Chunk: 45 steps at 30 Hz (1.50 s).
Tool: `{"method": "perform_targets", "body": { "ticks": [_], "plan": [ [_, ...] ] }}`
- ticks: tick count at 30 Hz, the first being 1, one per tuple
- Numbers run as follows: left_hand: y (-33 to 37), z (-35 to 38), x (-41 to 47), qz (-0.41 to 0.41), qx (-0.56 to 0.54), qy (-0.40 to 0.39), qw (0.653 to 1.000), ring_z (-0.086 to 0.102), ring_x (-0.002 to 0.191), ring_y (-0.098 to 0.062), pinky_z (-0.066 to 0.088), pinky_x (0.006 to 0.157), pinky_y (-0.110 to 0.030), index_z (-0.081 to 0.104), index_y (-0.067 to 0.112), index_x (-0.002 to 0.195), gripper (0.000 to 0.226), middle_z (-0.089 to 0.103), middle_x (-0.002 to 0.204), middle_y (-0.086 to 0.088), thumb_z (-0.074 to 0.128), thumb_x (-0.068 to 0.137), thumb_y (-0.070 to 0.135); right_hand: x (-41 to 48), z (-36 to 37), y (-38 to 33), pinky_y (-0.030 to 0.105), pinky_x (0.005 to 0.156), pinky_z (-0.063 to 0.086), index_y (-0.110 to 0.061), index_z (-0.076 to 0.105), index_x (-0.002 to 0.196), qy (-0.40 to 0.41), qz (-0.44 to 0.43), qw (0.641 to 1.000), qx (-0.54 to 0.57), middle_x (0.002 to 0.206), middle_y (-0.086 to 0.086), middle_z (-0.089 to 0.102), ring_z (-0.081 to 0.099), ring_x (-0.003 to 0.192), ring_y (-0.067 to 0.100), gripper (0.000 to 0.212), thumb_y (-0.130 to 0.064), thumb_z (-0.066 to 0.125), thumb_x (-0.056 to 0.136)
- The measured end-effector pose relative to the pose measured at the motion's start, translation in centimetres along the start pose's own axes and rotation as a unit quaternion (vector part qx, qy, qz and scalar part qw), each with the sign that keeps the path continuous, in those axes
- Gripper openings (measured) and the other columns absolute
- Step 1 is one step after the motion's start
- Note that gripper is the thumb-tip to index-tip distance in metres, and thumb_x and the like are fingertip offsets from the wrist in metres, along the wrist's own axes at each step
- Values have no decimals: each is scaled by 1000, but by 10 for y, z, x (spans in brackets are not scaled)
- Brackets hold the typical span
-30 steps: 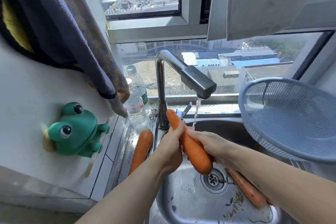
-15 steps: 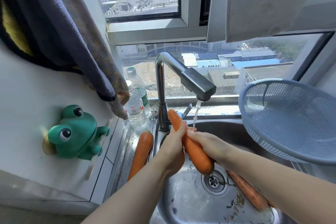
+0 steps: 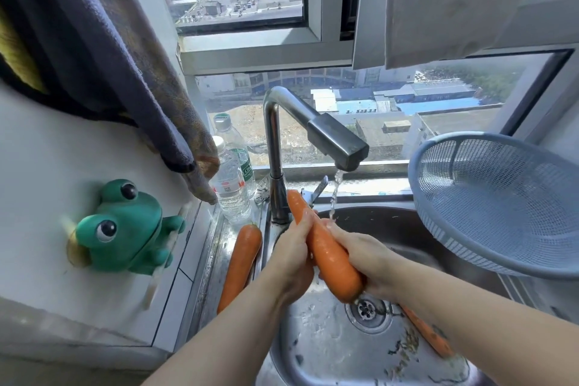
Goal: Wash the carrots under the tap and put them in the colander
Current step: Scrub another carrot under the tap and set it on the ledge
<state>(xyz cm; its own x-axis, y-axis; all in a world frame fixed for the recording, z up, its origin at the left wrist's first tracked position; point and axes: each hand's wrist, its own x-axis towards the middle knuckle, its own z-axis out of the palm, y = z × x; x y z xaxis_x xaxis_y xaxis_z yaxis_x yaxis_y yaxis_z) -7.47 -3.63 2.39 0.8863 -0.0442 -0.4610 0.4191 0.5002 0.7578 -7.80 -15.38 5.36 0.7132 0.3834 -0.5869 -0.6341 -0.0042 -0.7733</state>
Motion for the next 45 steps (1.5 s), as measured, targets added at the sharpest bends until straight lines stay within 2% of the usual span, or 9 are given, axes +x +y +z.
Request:
{"method": "perform_targets", "body": {
  "ticks": [3,7,12,19,23,26,32,37,45],
  "plan": [
    [3,1,2,-17,-76,25,997,65,77,-19,50,71,-33,62,3,96,47,71,75,-7,39,99,44,-2,-5,6,34,77,54,-14,59,120,-73,31,995,62,100,10,68,64,87,19,33,-35,42,100],
    [-2,6,4,-35,-115,71,990,65,83,-23,53,67,-36,59,5,106,53,65,92,-11,39,95,53,-9,-13,7,32,64,52,-22,55,126,-131,-10,990,-46,92,6,63,60,80,20,33,-21,60,93],
    [-3,-9,16,10,-128,106,986,68,82,-23,56,56,-33,45,0,132,44,63,106,-17,54,96,25,-9,-35,-6,9,71,47,-30,62,112,85,-198,886,-412,99,-10,66,61,82,1,45,-32,83,72],
    [-12,-35,0,39,161,85,983,64,87,-18,55,74,-32,63,19,98,15,63,105,-11,64,89,30,0,-62,2,38,89,56,-32,58,106,138,-201,949,-200,106,6,64,65,96,21,62,-34,89,51],
    [-8,-48,-13,58,480,-76,872,57,70,-10,46,70,-29,70,19,83,39,67,80,-2,56,88,55,9,-62,6,48,93,53,-29,61,108,88,-193,971,-108,112,17,59,63,100,32,53,-23,84,61],
    [-9,-34,-25,-41,409,-184,893,65,73,-16,53,66,-24,61,17,94,20,66,92,-9,56,95,36,18,-49,13,46,90,54,-30,58,113,25,-173,982,-68,119,19,52,63,102,33,39,-7,69,83],
    [-17,-25,-36,-64,330,-123,934,52,53,-9,45,51,-23,49,12,108,21,55,88,-5,53,96,28,27,-16,28,30,77,54,-26,46,119,61,-153,984,-70,122,11,47,56,95,19,18,-24,40,102],
    [-6,-29,-46,-125,294,-102,942,48,49,-8,43,46,-20,54,6,115,28,53,83,-3,52,95,26,24,-16,39,32,80,56,-23,37,131,-7,-110,992,-62,119,11,50,63,101,26,46,-18,61,91],
    [3,-27,-49,-147,288,-82,943,49,50,-7,44,47,-20,55,8,113,27,55,85,-4,55,95,29,25,-4,36,24,72,54,-25,40,129,41,-131,988,-77,115,2,50,59,98,17,28,-31,39,101]
  ]
}}
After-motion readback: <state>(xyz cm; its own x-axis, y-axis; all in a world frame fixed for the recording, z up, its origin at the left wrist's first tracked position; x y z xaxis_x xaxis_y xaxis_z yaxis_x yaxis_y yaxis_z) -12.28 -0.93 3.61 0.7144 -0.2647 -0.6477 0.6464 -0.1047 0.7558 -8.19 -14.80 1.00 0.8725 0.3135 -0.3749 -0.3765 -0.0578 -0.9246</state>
